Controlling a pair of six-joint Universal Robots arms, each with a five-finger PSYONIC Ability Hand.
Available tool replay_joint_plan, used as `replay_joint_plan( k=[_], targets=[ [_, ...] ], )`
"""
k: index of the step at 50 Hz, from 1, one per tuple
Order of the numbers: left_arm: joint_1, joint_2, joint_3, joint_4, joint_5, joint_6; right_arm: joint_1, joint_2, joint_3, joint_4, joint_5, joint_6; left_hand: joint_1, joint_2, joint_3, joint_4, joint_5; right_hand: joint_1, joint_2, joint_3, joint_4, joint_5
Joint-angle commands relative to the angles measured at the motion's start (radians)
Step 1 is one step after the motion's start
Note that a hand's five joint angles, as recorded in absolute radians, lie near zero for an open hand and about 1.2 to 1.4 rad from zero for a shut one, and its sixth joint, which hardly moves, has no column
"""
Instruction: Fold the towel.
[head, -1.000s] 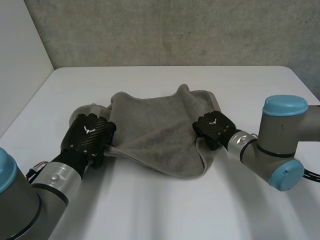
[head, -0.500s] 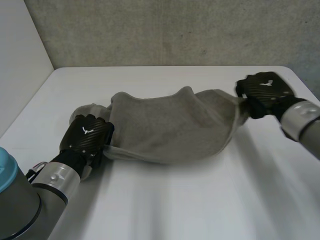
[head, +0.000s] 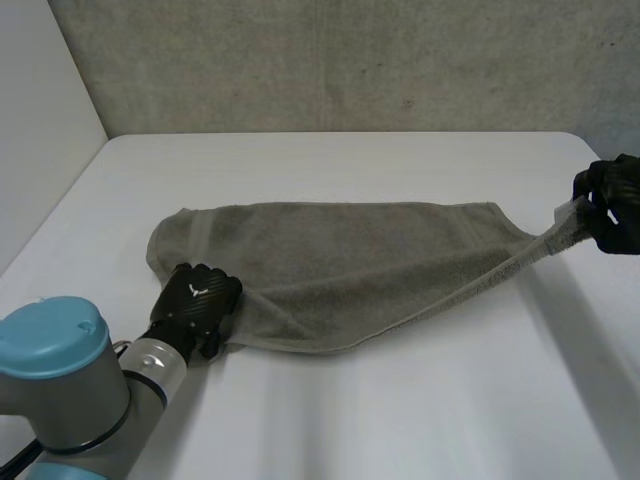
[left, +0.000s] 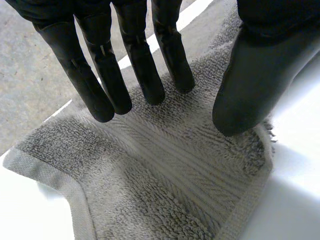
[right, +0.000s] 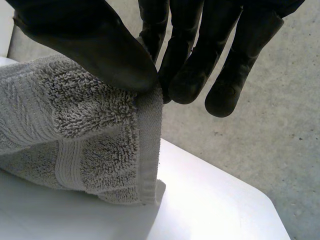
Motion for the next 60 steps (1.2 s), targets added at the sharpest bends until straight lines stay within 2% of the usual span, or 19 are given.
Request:
replay_joint_plan(
  k=[1, 11, 16, 18, 19, 21, 26, 39, 60],
  targets=[
    [0.003, -0.015, 0.019, -0.003, -0.003, 0.006, -0.006, -0.001, -0.009, 0.002, 0.01, -0.005, -0.156, -0.155, -0.153, -0.159, -0.322, 0.063, 0.091, 0.052, 0.054, 0.055],
    [0.003, 0.003, -0.001, -0.037, -0.004, 0.021, -0.034, 0.003, -0.012, 0.002, 0.007, -0.011, -0.294, -0.293, -0.291, -0.297, -0.46, 0.063, 0.091, 0.052, 0.054, 0.055],
    [0.043, 0.103, -0.033, -0.086, 0.01, 0.027, -0.027, 0.029, -0.015, 0.001, 0.007, -0.012, -0.438, -0.437, -0.435, -0.441, -0.604, 0.063, 0.091, 0.052, 0.054, 0.055],
    [0.095, 0.155, -0.053, -0.14, 0.043, 0.033, -0.03, 0.063, -0.028, 0.002, 0.007, -0.018, -0.491, -0.49, -0.487, -0.494, -0.656, 0.063, 0.091, 0.052, 0.054, 0.055],
    [0.095, 0.155, -0.053, -0.14, 0.043, 0.033, -0.031, 0.063, -0.028, 0.002, 0.007, -0.019, -0.491, -0.49, -0.488, -0.494, -0.656, 0.063, 0.091, 0.052, 0.054, 0.055],
    [0.133, 0.177, -0.067, -0.183, 0.112, 0.046, -0.032, 0.083, -0.035, 0.002, 0.007, -0.028, -0.526, -0.525, -0.523, -0.529, -0.692, 0.063, 0.091, 0.052, 0.054, 0.055],
    [0.175, 0.181, -0.082, -0.198, 0.18, 0.079, -0.034, 0.092, -0.037, 0.002, 0.007, -0.032, -0.517, -0.516, -0.514, -0.521, -0.683, 0.063, 0.091, 0.052, 0.054, 0.055],
    [0.264, 0.128, -0.066, -0.206, 0.185, 0.219, -0.027, 0.138, -0.038, 0.002, 0.007, -0.074, -0.438, -0.437, -0.435, -0.441, -0.604, 0.063, 0.091, 0.052, 0.054, 0.055],
    [0.273, 0.049, -0.033, -0.201, 0.178, 0.247, -0.024, 0.157, -0.038, 0.002, 0.004, -0.08, -0.412, -0.411, -0.409, -0.415, -0.577, 0.063, 0.091, 0.052, 0.054, 0.055]
  ],
)
